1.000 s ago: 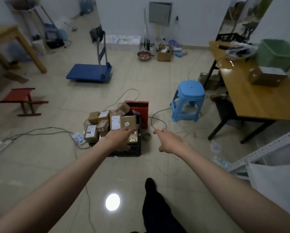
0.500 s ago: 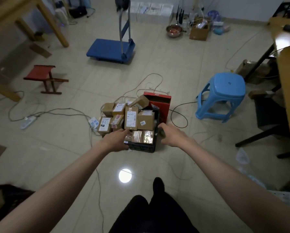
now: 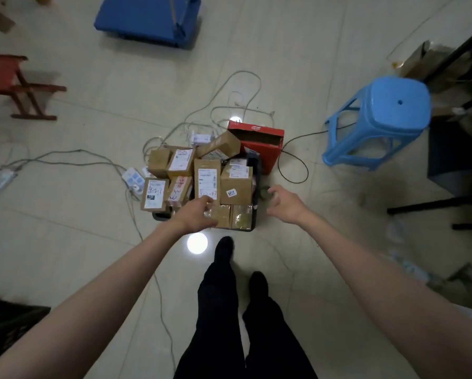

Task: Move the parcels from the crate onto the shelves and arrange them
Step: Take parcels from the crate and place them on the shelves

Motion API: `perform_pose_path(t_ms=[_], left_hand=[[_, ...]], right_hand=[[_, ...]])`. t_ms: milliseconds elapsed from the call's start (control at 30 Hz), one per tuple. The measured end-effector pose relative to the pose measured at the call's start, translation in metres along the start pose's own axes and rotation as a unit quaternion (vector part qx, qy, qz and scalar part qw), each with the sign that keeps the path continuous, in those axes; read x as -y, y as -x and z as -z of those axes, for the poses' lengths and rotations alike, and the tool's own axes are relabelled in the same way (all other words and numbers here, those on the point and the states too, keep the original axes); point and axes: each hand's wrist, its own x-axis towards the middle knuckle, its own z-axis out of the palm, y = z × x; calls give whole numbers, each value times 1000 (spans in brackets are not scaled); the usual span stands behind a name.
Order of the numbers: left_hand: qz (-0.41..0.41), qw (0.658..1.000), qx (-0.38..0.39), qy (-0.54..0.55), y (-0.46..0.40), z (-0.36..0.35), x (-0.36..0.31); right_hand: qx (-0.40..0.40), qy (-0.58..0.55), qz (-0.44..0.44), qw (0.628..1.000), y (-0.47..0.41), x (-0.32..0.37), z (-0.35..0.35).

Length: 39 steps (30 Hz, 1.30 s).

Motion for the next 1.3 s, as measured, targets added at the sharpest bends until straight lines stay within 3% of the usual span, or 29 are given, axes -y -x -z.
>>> perform_pose_path(t_ms=[333,600,1000,1300], left_hand=[[66,991,60,104,-188,-3,30],[129,958,61,249,-262,-29,51],[94,950,75,287,-272,-34,46],[35,959,61,273,-202,-4,16]], right_hand=[[17,-177,-137,974,-165,-8,-37],[42,-234,-176,955,-244,-8,-73],[8,-292,-188,938,-263,-16,-98],[-54,-329,-171,927,-191,-2,-74]])
